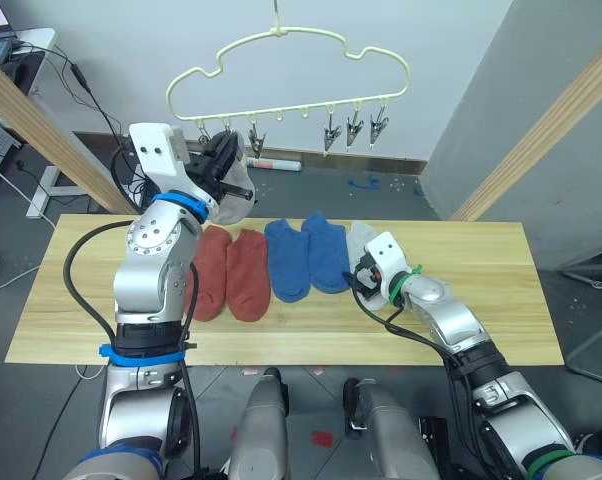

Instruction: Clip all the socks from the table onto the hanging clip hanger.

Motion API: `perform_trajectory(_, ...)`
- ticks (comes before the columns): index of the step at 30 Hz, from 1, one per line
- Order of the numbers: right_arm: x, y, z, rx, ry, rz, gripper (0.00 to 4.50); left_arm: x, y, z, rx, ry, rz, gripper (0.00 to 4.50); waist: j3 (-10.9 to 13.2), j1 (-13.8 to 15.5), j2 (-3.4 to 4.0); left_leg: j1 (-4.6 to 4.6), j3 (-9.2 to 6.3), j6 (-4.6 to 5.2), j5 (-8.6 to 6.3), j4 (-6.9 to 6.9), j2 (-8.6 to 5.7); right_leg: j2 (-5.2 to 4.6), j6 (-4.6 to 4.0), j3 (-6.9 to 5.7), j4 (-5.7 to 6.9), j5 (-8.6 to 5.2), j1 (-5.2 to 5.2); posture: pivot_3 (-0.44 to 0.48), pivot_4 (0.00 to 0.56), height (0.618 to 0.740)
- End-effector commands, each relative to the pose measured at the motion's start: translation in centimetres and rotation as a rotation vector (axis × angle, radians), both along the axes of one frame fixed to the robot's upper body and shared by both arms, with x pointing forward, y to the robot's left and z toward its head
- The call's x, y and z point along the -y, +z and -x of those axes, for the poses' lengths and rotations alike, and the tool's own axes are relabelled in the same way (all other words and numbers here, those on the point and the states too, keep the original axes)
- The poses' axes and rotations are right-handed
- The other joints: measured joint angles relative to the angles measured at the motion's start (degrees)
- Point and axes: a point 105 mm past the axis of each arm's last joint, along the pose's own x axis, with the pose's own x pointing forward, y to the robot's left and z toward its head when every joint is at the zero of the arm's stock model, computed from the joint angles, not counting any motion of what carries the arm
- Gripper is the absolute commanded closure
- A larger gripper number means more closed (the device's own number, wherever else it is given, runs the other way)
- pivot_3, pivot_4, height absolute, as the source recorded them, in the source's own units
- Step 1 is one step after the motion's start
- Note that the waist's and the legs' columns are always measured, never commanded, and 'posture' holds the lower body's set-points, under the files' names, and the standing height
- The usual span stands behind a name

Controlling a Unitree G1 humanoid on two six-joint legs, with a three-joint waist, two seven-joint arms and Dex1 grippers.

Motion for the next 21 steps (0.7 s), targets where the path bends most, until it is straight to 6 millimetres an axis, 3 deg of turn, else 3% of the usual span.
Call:
perform_trajectory(1,-0.1,1.8,0.6,0.019,0.029,-0.071,0.00,-0.8,0.3,0.5,0.010,0.018,0.015,4.48,0.0,0.0,0.00,0.00,0.01,0.00,0.00,0.00,-0.01,0.00,0.00,0.02,0.01,0.00,0.00,0.197,0.390,0.740)
perform_trajectory(5,0.0,3.4,1.3,0.036,0.041,-0.100,0.00,-1.1,0.4,0.5,0.011,0.024,0.018,4.48,0.0,-0.1,0.00,0.01,-0.01,0.00,0.00,-0.01,0.01,0.00,0.00,0.01,0.02,0.00,0.00,0.197,0.388,0.740)
perform_trajectory(8,0.5,4.0,0.5,0.065,-0.003,-0.080,0.00,-1.0,0.3,0.4,0.010,0.022,0.020,4.48,0.0,-0.1,0.00,0.03,0.00,0.00,0.00,-0.01,0.00,0.00,0.03,0.02,0.05,-0.02,0.00,0.187,0.385,0.740)
perform_trajectory(16,1.0,1.0,-2.7,0.038,-0.137,0.050,0.00,-0.4,0.2,0.3,0.007,-0.002,0.022,4.48,0.0,-0.1,0.00,0.10,0.01,0.00,0.01,-0.03,0.00,0.02,0.07,0.02,0.15,-0.05,-0.02,0.189,0.377,0.740)
perform_trajectory(20,0.6,-1.0,-2.4,-0.035,-0.109,0.074,0.00,-0.4,0.2,0.5,0.006,-0.004,0.020,4.48,0.0,-0.2,0.00,0.14,0.11,-0.02,0.02,-0.03,-0.01,0.01,0.01,0.05,0.14,-0.01,-0.01,0.198,0.375,0.740)
perform_trajectory(21,0.4,-1.5,-2.1,-0.061,-0.098,0.064,0.18,-0.5,0.2,0.5,0.005,-0.003,0.018,4.49,0.0,-0.2,0.00,0.15,0.10,-0.01,0.02,-0.03,0.00,0.01,0.02,0.05,0.15,-0.01,0.00,0.198,0.374,0.740)
